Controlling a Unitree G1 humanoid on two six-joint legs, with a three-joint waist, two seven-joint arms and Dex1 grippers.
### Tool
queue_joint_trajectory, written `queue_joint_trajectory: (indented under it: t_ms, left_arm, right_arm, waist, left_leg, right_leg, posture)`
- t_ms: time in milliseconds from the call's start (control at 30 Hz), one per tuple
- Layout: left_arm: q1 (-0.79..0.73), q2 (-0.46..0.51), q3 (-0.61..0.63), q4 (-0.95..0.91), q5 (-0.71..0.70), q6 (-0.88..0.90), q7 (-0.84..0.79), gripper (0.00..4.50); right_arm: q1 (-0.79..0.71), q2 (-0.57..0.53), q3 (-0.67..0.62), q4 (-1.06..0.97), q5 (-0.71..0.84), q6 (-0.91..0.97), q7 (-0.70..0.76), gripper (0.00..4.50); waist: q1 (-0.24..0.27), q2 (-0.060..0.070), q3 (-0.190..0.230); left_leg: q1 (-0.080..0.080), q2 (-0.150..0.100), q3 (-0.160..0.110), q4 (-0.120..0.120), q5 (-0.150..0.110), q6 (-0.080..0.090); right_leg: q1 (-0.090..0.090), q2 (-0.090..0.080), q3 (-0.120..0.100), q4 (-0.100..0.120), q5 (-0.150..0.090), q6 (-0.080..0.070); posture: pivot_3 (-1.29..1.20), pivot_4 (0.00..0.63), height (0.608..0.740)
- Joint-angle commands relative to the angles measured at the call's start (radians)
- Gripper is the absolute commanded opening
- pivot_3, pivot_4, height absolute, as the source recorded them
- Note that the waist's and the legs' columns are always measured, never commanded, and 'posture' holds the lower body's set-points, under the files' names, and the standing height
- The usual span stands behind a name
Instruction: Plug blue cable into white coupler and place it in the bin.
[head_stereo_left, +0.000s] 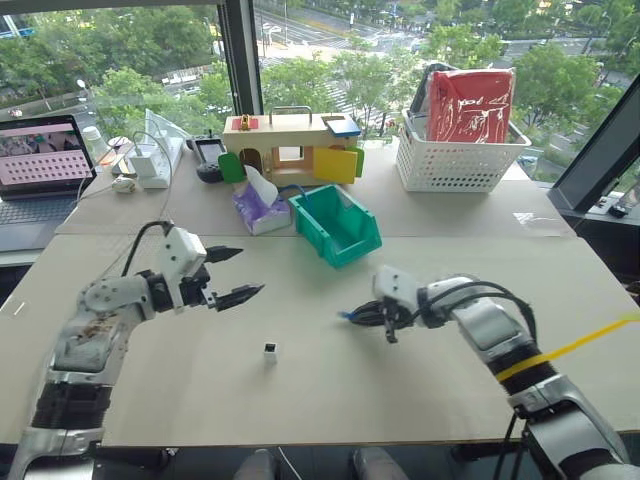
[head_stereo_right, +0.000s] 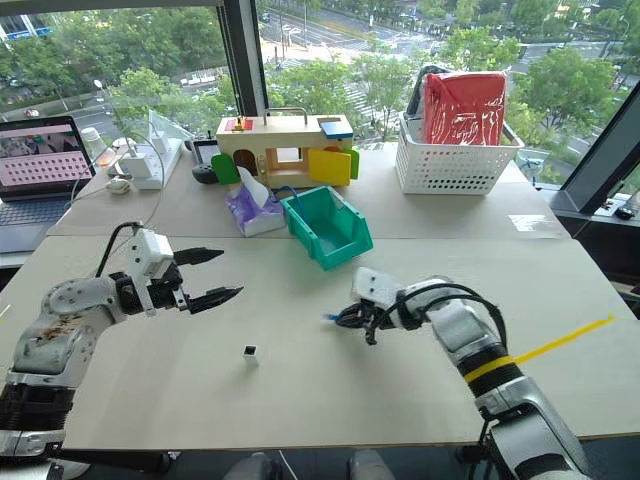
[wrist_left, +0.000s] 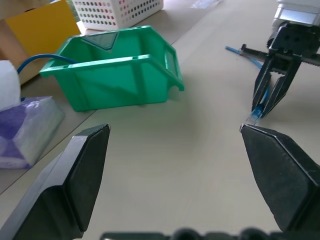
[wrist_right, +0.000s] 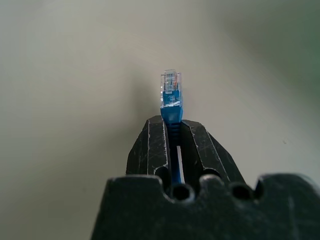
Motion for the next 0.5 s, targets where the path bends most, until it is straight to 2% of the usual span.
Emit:
queue_joint_trajectory:
  t_ms: [33,133,200,233,300,333,433,467,500]
  left_arm:
    - [-0.044,0.000,-0.058,-0.011,0.031,-0.024,-0.053,4.50]
    - [-0.097,-0.027,-0.109,0.030,0.067,-0.056,-0.080,4.50]
    - [-0.163,-0.059,-0.170,0.089,0.109,-0.100,-0.119,4.50]
    - [-0.193,-0.075,-0.197,0.117,0.128,-0.121,-0.140,4.50]
    - [-0.257,-0.108,-0.247,0.192,0.162,-0.171,-0.190,4.50]
    - [-0.291,-0.131,-0.266,0.237,0.176,-0.195,-0.207,4.50]
    - [-0.372,-0.184,-0.318,0.365,0.224,-0.278,-0.262,4.50]
    - [-0.397,-0.202,-0.335,0.416,0.244,-0.307,-0.279,4.50]
    - [-0.415,-0.215,-0.345,0.454,0.257,-0.330,-0.291,4.50]
  right_arm:
    - [-0.079,0.028,0.009,0.050,-0.028,-0.061,0.036,0.03]
    - [-0.104,0.061,0.011,0.056,-0.016,-0.038,0.072,0.03]
    - [-0.106,0.055,0.010,0.040,-0.028,-0.018,0.084,1.03]
    - [-0.104,0.047,0.006,0.026,-0.029,-0.003,0.091,1.19]
    - [-0.092,0.030,-0.012,-0.032,-0.012,0.042,0.102,1.97]
    - [-0.083,0.017,-0.025,-0.071,-0.006,0.064,0.098,2.14]
    - [-0.052,-0.018,-0.064,-0.156,-0.029,0.086,0.033,3.24]
    - [-0.030,-0.045,-0.086,-0.197,-0.028,0.117,0.023,3.52]
    - [-0.015,-0.065,-0.100,-0.229,-0.024,0.144,0.018,3.52]
  waist:
    - [0.000,0.000,0.000]
    - [0.002,0.000,0.000]
    - [0.004,0.000,0.000]
    - [0.008,0.000,0.000]
    - [0.012,0.000,0.000]
    - [0.013,0.000,0.000]
    - [0.015,0.000,0.000]
    - [0.015,0.000,0.000]
    - [0.018,0.000,0.000]
  left_leg:
    - [0.000,0.000,0.000,0.000,0.000,0.000]
    - [0.000,0.000,-0.001,0.000,0.000,0.000]
    - [0.000,0.000,-0.002,0.000,0.000,0.000]
    - [0.000,0.000,-0.002,0.000,0.000,0.000]
    - [-0.001,-0.001,-0.002,0.002,0.000,0.000]
    - [-0.002,-0.001,-0.002,0.002,0.000,0.000]
    - [-0.003,-0.001,-0.003,0.002,0.000,0.000]
    - [-0.003,-0.001,-0.004,0.002,0.000,0.000]
    - [-0.003,-0.001,-0.004,0.002,0.000,0.000]
  right_leg:
    - [0.000,0.000,0.000,0.000,0.000,0.000]
    - [0.000,0.000,-0.001,0.000,0.000,0.000]
    - [0.000,0.000,-0.002,0.000,0.000,-0.001]
    - [0.000,0.000,-0.002,0.001,0.000,-0.001]
    - [0.000,0.000,-0.002,0.000,0.000,0.000]
    - [0.000,-0.001,-0.002,0.001,0.000,0.000]
    - [-0.001,0.000,-0.002,0.000,0.000,0.000]
    - [-0.001,0.000,-0.003,0.000,0.000,0.000]
    - [-0.001,0.000,-0.003,0.001,0.000,0.000]
  posture:
    - [0.00,0.150,0.715]
    - [0.00,0.150,0.715]
    - [0.00,0.150,0.715]
    - [0.00,0.150,0.715]
    - [0.00,0.150,0.715]
    - [0.00,0.150,0.715]
    - [0.00,0.150,0.715]
    - [0.00,0.150,0.715]
    - [0.00,0.150,0.715]
